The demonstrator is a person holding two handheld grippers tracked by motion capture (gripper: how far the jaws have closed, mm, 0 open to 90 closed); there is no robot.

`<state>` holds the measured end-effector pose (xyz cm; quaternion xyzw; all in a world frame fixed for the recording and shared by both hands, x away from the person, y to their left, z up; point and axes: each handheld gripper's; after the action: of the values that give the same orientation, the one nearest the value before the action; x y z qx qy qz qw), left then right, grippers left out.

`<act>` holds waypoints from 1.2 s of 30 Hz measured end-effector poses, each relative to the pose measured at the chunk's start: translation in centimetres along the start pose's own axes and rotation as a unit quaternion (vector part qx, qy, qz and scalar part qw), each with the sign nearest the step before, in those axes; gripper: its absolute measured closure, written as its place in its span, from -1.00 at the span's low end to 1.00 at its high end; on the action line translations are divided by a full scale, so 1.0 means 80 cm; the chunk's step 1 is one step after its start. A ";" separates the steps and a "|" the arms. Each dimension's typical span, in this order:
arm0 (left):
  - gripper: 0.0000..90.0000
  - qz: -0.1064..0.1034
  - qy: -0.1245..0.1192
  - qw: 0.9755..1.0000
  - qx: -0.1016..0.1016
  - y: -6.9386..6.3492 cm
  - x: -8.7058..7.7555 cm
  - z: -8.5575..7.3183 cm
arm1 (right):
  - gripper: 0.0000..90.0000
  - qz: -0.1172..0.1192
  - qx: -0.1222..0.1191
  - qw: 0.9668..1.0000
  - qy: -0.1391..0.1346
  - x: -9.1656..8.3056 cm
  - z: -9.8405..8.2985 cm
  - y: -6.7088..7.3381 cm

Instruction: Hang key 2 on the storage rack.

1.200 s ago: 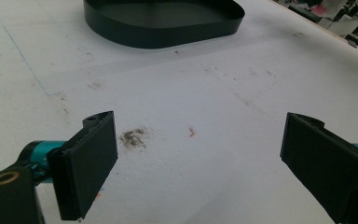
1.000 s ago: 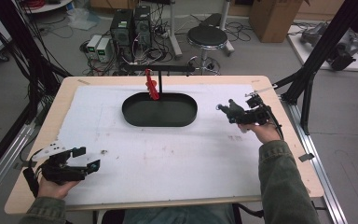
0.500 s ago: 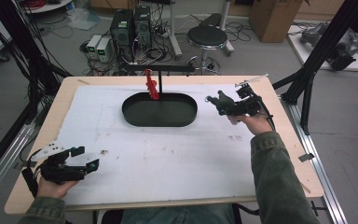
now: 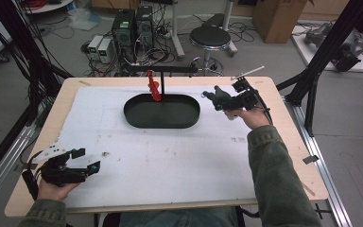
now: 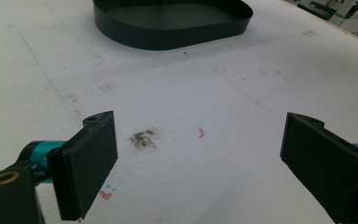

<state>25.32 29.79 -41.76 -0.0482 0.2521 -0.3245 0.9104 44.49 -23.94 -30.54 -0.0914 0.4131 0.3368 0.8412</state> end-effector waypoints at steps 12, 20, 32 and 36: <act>-0.75 0.001 -0.003 1.000 0.004 0.000 0.000 -0.001 | -0.17 0.008 0.007 1.000 -0.001 0.000 0.028 0.015; -0.75 0.000 -0.004 1.000 0.004 0.000 0.000 -0.001 | -0.17 0.000 0.021 1.000 -0.004 0.006 0.040 0.017; -0.75 0.000 -0.003 1.000 0.005 0.001 0.000 -0.001 | -0.16 0.003 0.036 0.999 -0.019 0.017 0.061 0.019; -0.75 -0.003 -0.003 1.000 0.007 -0.001 0.000 -0.001 | -0.16 0.009 0.042 0.999 -0.021 0.019 0.063 0.019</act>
<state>25.24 29.70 -41.80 -0.0440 0.2466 -0.3287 0.9106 47.37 -19.89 -28.28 -0.0454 0.4098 0.3282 0.8499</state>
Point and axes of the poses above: each handheld gripper's, and its own axes: x roughly forward along the jaws, z roughly out of its top, y roughly to its left, and after that the axes turned 3 degrees about -x, right-handed
